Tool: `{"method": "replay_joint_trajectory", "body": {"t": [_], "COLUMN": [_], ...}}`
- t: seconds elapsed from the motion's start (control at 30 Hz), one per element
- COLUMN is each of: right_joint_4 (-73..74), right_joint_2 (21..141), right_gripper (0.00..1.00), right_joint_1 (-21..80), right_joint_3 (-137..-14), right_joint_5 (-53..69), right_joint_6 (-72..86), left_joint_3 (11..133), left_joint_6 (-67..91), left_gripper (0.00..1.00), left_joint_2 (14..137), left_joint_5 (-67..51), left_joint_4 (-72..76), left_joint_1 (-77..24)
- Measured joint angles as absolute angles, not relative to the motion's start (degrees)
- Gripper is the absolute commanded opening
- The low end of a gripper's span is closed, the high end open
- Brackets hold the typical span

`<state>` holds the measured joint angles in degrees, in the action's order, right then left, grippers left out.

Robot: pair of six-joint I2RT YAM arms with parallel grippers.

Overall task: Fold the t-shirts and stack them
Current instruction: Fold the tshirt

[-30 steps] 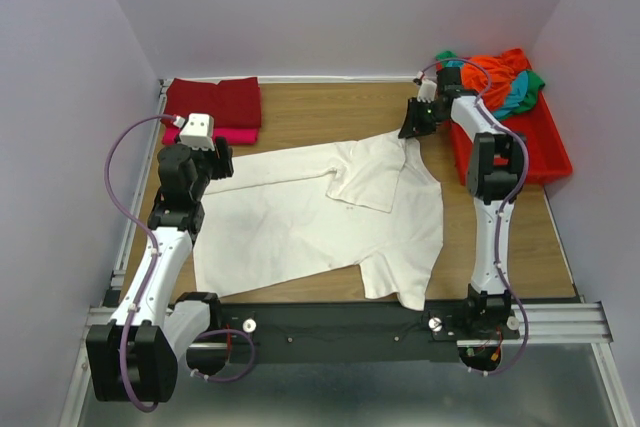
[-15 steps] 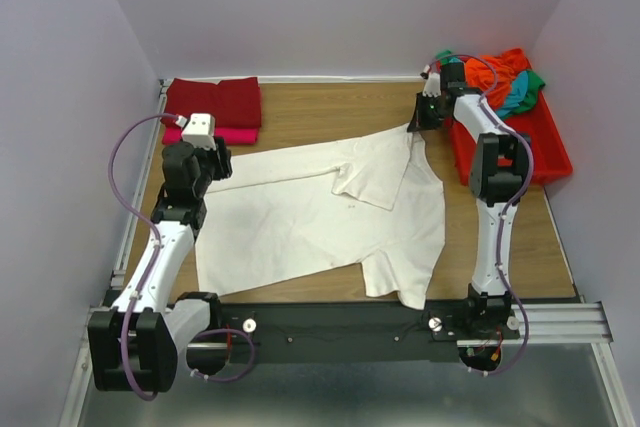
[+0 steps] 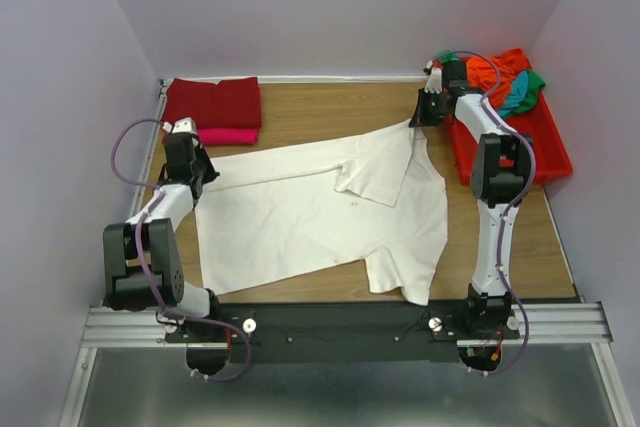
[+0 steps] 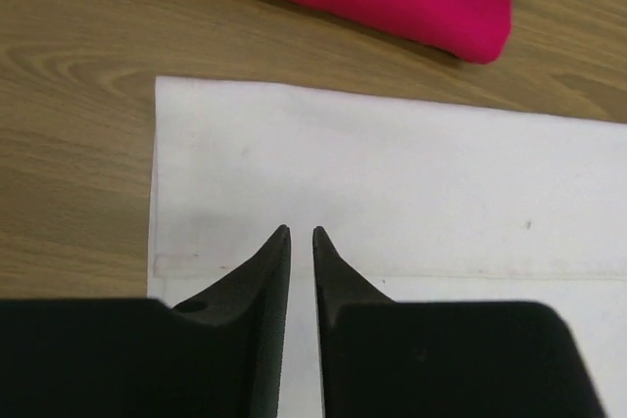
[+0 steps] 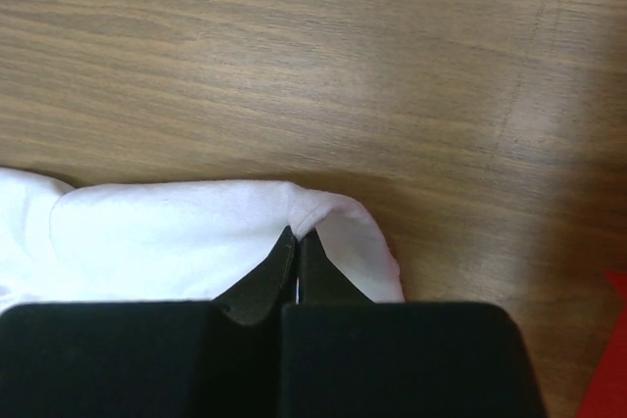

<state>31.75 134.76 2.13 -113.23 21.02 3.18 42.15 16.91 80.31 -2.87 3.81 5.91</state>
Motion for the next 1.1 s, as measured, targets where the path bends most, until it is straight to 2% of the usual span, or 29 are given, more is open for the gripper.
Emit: {"method": "replay_joint_trajectory", "body": {"t": [0.43, 0.5, 0.73, 0.83, 0.9, 1.0, 1.1], "right_joint_4": [31.3, 31.3, 31.2, 31.1, 31.1, 31.1, 31.0], "right_joint_2": [137.1, 138.1, 141.4, 142.4, 142.9, 143.6, 143.7], "right_gripper": [0.01, 0.01, 0.01, 0.04, 0.09, 0.32, 0.39], "right_joint_1": [2.1, 2.1, 2.1, 2.2, 2.2, 2.2, 2.2], "right_joint_3": [-118.3, -120.1, -125.3, -126.9, -127.7, -129.0, -129.5], "right_joint_5": [20.2, 20.1, 17.6, 16.1, 15.5, 13.9, 12.2], "right_joint_6": [3.1, 3.1, 3.0, 2.9, 2.7, 2.0, 0.4], "left_joint_3": [51.0, 51.3, 55.0, 55.9, 55.9, 56.0, 56.0], "left_joint_6": [21.5, 21.5, 21.8, 21.7, 21.7, 21.4, 21.0], "left_gripper": [0.07, 0.02, 0.0, 0.0, 0.0, 0.0, 0.02], "left_joint_2": [95.9, 97.9, 101.0, 101.4, 101.4, 100.4, 96.9], "left_joint_5": [1.5, 1.6, 2.2, 2.6, 3.3, 5.2, 6.7], "left_joint_4": [2.2, 1.6, -1.2, -1.8, -2.0, -3.1, -4.2], "left_joint_1": [9.0, 9.3, 9.7, 9.7, 9.8, 10.2, 10.5]}}
